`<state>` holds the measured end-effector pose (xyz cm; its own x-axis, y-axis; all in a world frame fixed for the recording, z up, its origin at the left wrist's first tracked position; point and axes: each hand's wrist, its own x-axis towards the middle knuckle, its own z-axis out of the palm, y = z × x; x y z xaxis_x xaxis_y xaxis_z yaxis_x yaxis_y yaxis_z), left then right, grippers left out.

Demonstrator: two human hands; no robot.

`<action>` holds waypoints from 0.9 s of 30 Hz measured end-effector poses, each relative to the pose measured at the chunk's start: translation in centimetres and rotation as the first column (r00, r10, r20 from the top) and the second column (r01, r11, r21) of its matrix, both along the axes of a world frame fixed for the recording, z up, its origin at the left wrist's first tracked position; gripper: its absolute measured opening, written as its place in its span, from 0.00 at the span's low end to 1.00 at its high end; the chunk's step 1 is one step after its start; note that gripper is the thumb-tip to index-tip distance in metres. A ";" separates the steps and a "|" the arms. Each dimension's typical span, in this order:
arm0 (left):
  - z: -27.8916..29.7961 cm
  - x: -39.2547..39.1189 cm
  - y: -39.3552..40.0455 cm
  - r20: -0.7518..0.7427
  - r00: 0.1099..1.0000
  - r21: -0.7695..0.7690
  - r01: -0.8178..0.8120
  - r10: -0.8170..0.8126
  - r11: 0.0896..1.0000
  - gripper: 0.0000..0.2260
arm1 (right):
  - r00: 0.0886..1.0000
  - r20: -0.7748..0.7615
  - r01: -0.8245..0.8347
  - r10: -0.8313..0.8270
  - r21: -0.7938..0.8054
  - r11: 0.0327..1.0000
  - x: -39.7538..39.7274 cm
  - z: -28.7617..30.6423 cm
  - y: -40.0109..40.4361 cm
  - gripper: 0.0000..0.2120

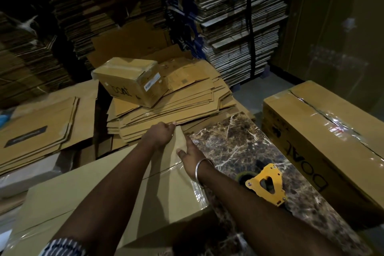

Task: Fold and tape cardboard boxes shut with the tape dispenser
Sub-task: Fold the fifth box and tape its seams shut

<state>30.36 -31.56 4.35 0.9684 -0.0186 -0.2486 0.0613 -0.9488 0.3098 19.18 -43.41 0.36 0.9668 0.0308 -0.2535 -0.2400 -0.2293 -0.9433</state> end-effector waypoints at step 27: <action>-0.5 -20.3 11.7 0.068 0.941 0.063 0.328 -0.332 0.943 0.26 | 0.996 0.085 0.056 -0.020 -0.449 0.892 -0.5 -0.3 -0.2 0.26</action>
<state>10.05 -19.83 3.81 0.9262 -0.3296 -0.1831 -0.2797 -0.9263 0.2526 18.70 -43.59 0.09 0.9818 -0.1066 -0.1571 -0.1891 -0.6262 -0.7564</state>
